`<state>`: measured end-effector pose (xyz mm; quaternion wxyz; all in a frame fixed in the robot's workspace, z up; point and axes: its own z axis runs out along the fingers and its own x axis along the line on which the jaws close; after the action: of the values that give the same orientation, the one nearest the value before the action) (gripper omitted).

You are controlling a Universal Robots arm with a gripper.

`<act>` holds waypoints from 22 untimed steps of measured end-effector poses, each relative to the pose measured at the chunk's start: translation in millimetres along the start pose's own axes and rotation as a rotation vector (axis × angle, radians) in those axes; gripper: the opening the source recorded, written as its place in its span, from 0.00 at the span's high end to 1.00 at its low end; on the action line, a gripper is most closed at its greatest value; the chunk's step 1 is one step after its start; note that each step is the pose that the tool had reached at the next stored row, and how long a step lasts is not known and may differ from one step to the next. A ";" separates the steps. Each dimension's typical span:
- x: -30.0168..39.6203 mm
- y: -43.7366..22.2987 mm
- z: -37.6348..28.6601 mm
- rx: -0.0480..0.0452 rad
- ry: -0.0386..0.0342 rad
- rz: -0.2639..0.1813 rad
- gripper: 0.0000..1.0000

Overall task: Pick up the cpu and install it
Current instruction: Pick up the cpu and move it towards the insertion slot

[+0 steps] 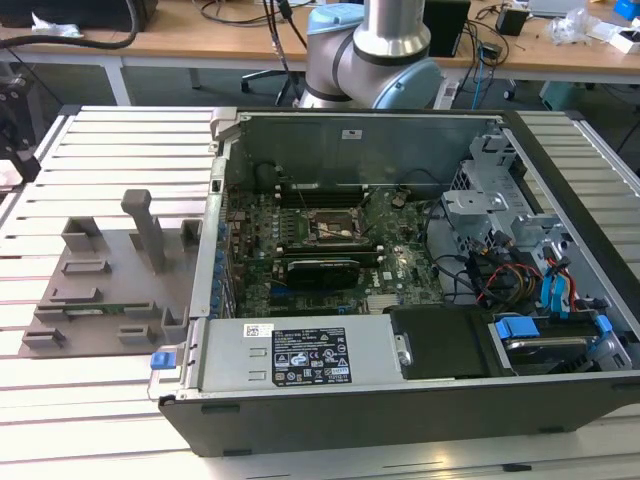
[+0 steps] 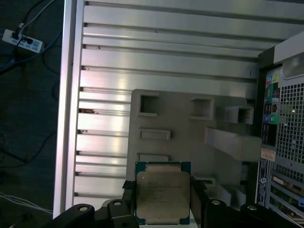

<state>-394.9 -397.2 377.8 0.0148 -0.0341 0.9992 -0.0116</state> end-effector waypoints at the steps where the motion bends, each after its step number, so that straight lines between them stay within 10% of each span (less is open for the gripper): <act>1: 0.0 0.0 -1.6 0.0000 0.0000 0.000 0.45; 6: -0.3 -0.3 -12.2 0.0000 0.0000 0.000 0.45; 22: -6.8 -0.8 -13.3 0.0000 0.0001 0.000 0.45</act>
<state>-388.5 -397.2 391.3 0.0147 -0.0341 0.9992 -0.0116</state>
